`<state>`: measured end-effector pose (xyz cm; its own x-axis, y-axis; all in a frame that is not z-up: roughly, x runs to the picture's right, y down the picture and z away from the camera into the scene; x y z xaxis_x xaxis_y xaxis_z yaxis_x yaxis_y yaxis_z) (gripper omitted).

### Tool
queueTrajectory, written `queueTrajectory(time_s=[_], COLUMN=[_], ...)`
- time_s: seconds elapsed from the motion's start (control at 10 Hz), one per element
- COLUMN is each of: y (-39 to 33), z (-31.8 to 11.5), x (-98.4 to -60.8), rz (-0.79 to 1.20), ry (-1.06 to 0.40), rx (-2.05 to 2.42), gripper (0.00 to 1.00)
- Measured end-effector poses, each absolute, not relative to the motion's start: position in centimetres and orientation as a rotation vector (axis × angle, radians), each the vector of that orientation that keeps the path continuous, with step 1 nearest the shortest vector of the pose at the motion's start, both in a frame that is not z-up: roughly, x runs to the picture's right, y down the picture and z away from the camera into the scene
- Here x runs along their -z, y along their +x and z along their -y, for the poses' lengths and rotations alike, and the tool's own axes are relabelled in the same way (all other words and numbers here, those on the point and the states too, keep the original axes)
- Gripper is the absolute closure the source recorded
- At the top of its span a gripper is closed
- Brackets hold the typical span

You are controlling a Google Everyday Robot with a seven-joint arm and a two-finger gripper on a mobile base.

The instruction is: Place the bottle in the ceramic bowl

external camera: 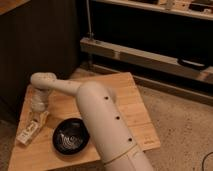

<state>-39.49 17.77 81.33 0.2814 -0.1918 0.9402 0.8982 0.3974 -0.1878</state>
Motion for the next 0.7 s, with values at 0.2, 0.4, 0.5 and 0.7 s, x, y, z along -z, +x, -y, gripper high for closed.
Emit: queueTrajectory(time_s=[0.2, 0.4, 0.5, 0.7], y=[-38.3, -36.0, -34.5, -31.9], z=[-15.8, -12.1, -9.9, -5.5], x=[-81.6, -82.0, -82.3, -81.4], rz=[1.026, 1.051, 1.066, 1.089], ry=[-0.856, -0.833, -0.813, -0.762], rx=[0.815, 0.729, 0.680, 0.610], gripper=[1.00, 1.00, 1.00, 1.00])
